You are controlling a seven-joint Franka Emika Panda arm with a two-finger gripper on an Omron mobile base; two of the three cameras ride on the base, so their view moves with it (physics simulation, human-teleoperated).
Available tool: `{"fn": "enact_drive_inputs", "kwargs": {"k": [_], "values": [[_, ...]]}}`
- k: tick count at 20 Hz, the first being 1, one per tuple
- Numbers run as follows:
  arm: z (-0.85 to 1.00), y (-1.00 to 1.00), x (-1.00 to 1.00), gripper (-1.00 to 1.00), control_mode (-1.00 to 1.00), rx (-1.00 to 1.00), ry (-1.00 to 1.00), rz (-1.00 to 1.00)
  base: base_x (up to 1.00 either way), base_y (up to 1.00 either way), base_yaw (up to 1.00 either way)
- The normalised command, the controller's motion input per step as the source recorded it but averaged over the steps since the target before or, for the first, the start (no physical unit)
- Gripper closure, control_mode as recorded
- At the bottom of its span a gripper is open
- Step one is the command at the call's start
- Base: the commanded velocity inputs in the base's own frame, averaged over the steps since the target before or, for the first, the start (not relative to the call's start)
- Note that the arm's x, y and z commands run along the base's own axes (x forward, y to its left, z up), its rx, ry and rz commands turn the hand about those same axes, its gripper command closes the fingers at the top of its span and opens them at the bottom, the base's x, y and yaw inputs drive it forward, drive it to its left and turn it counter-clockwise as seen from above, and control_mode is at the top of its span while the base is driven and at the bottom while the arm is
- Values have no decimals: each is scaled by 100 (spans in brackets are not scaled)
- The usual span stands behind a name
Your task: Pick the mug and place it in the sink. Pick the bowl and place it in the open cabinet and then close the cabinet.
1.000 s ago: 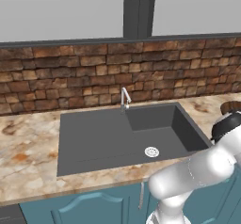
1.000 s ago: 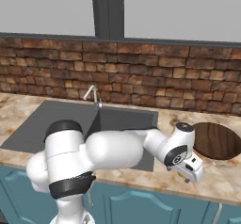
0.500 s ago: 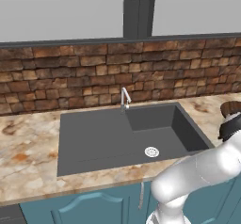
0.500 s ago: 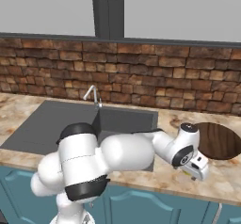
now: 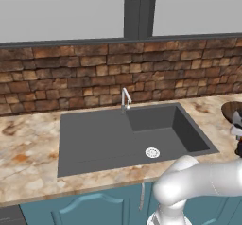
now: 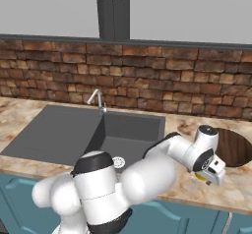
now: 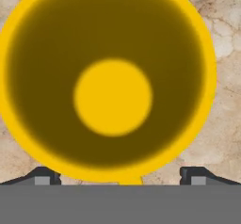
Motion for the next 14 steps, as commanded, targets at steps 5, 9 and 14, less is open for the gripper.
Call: {"fn": "enact_drive_inputs", "kwargs": {"k": [5, 9, 14], "values": [[-18, 0, 0, -100, -100, 0, -12, 0, 0, 0, 0], [-16, 0, 0, -100, -100, 0, -12, 0, 0, 0, 0], [-25, 10, 0, -100, -100, 0, -2, 0, 0, 0, 0]]}}
